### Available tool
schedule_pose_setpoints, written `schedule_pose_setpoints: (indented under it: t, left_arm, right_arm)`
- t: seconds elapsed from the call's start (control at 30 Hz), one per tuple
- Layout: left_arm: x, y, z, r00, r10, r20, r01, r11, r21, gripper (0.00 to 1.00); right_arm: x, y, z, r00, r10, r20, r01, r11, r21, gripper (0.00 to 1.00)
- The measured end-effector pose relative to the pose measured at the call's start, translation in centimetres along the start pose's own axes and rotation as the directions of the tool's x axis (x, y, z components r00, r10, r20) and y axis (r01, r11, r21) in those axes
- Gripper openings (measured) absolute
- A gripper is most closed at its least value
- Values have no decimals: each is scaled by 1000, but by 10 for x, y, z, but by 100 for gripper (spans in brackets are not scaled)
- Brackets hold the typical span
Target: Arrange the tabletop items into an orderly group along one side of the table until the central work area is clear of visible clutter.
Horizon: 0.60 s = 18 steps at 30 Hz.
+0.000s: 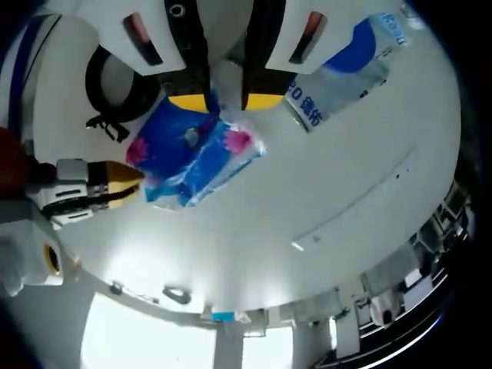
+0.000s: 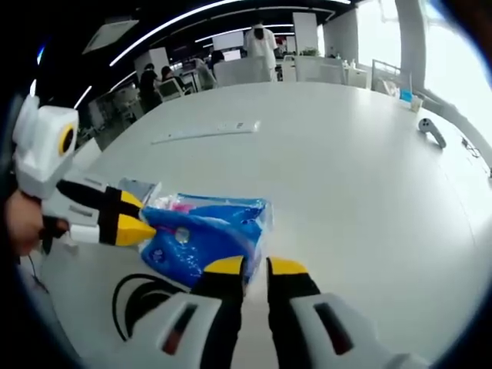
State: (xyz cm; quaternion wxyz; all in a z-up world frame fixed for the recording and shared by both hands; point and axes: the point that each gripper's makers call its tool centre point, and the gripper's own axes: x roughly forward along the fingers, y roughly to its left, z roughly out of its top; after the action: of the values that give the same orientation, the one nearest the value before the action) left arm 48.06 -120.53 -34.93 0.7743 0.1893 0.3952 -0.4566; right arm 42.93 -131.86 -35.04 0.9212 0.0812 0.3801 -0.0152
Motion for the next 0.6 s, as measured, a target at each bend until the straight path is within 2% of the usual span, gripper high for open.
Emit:
schedule_pose_setpoints:
  t: [0.6]
  left_arm:
    - [-7,0,7,999,0,32,0,1000,7,18]
  right_arm:
    - [-4,-1,5,1000,-11,14,11,1000,-6,14]
